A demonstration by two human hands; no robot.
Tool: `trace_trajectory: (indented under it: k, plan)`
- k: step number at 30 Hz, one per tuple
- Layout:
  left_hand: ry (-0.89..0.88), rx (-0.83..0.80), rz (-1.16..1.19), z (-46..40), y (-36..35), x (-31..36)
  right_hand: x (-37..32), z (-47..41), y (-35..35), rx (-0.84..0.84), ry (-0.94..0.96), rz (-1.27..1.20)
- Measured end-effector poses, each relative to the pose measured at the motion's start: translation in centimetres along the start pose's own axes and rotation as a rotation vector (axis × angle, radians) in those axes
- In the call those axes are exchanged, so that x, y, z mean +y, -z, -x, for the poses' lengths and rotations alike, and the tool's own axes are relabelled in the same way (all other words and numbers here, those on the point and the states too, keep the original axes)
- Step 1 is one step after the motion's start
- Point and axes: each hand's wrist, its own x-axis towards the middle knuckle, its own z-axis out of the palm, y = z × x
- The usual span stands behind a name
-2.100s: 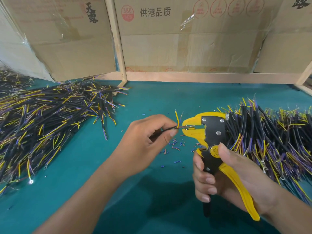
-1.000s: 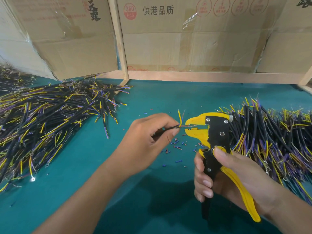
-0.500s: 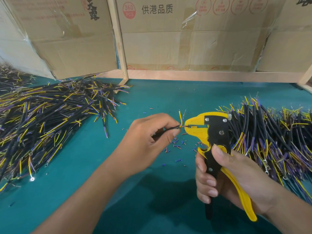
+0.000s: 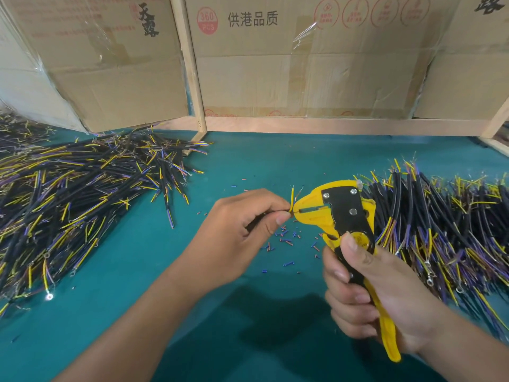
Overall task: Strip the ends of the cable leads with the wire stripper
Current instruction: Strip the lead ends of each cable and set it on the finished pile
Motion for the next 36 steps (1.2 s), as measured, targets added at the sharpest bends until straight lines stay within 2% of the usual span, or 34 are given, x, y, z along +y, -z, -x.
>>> trace_trajectory:
  k: [12, 19, 22, 24, 28, 30, 33, 36]
  plan:
    - [-0.053, 0.003, -0.068, -0.2, 0.6, -0.4, -0.4, 0.1, -0.2, -0.046, -0.024, -0.026]
    - [-0.071, -0.017, -0.118, -0.2, 1.1, -1.0, -0.7, 0.0, 0.1, -0.016, -0.021, 0.006]
    - [0.025, 0.189, -0.148, 0.0, 3.9, -3.2, -2.7, 0.5, 1.3, 0.028, 0.091, -0.101]
    - [0.101, 0.279, -0.108, 0.0, 5.1, -3.8, -3.8, 0.6, 1.7, 0.089, 0.183, -0.082]
    - [0.002, 0.108, -0.175, -0.4, 2.4, -1.5, -2.1, -0.2, 1.3, 0.059, 0.094, -0.069]
    - [-0.030, 0.080, -0.179, -0.4, 2.0, -1.1, -1.1, -0.4, 1.4, 0.025, 0.067, -0.026]
    - [-0.040, 0.070, -0.167, -0.5, 2.2, -0.9, -0.9, -0.2, 1.9, 0.135, 0.031, 0.238]
    - [-0.061, 0.029, -0.187, -0.5, 1.8, -0.5, -0.6, -0.2, 2.3, 0.150, -0.004, 0.282]
